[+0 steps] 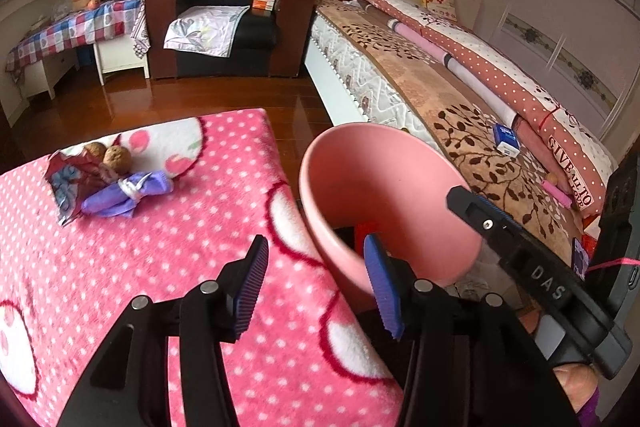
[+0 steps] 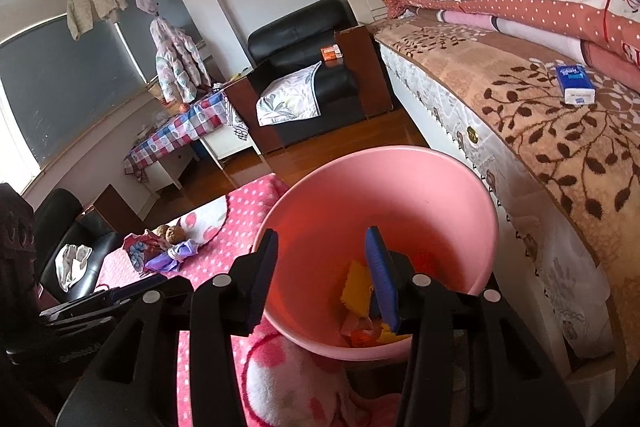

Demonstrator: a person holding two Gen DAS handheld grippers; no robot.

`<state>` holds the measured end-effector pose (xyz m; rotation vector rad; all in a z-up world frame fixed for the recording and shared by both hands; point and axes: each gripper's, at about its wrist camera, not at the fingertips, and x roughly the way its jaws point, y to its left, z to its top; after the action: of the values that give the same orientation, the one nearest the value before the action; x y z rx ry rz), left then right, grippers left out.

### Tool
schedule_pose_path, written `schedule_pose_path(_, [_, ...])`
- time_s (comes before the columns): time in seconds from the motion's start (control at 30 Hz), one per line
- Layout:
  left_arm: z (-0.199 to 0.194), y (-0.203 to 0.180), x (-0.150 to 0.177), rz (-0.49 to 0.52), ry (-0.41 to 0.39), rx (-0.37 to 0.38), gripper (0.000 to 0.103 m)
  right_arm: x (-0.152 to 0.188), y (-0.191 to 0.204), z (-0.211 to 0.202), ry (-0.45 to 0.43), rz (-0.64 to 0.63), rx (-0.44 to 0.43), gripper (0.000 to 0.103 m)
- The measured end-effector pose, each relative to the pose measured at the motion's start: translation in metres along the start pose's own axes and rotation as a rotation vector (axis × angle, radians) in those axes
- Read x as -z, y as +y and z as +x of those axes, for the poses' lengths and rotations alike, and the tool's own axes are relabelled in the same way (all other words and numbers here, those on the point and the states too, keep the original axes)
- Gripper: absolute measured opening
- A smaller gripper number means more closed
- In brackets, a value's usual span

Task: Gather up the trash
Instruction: 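Move both open tools back over the foil and purple bundle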

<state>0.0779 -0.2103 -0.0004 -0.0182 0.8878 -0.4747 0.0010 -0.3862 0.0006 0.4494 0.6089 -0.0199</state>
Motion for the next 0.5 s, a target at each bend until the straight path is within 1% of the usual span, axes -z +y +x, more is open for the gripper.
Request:
schedule_pose_path(0.3, [-0.012,0.026,0.014,-0.045,-0.001,-0.023,0.051,0.003,0.017,-0.007,-0.015,-0.041,-0.013,0.046])
schedule_pose_path(0.5, [-0.019,0.045,0.024,-0.081,0.001,-0.047,0.051,0.008,0.035,-0.006,0.003,-0.072,-0.030,0.046])
